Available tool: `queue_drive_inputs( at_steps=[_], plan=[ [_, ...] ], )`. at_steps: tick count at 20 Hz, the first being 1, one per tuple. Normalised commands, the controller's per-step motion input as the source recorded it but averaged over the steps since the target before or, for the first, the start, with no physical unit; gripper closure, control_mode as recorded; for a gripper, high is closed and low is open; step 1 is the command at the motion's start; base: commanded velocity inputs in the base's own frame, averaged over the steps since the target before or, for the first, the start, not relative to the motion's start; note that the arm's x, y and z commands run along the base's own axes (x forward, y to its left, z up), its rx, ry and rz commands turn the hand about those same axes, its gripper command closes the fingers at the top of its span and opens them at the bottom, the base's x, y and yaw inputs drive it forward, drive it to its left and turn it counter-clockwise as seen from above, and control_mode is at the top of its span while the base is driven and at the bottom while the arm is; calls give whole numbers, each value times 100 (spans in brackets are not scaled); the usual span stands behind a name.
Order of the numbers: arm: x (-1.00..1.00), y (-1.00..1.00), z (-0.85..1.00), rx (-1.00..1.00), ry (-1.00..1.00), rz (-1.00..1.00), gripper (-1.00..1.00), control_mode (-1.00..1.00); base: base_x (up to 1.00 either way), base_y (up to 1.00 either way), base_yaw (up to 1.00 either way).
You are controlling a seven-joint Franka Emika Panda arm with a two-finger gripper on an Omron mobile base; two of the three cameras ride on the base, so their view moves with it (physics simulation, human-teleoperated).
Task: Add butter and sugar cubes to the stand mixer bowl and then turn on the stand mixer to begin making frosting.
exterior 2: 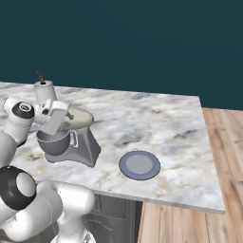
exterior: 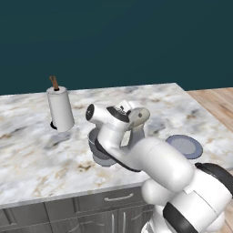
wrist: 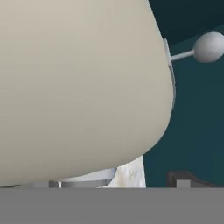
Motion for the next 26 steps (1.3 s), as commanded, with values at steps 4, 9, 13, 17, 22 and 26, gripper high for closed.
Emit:
queue_drive_inputs(
  at_steps=[4, 9, 13, 17, 22, 26],
  plan=[
    [24, 0, -6, 0, 3, 1, -100, -100, 0, 0, 0],
    [22, 0, -13, 0, 1, 2, -100, -100, 0, 0, 0],
    [18, 0, -7, 0, 0, 4, -100, -100, 0, 0, 0],
    [7, -3, 0, 0, 0, 7, -100, -100, 0, 0, 0],
    [14, 0, 0, 2, 0, 9, 100, -100, 0, 0, 0],
    [19, -3, 0, 10, 1, 9, 100, -100, 0, 0, 0]
  ],
)
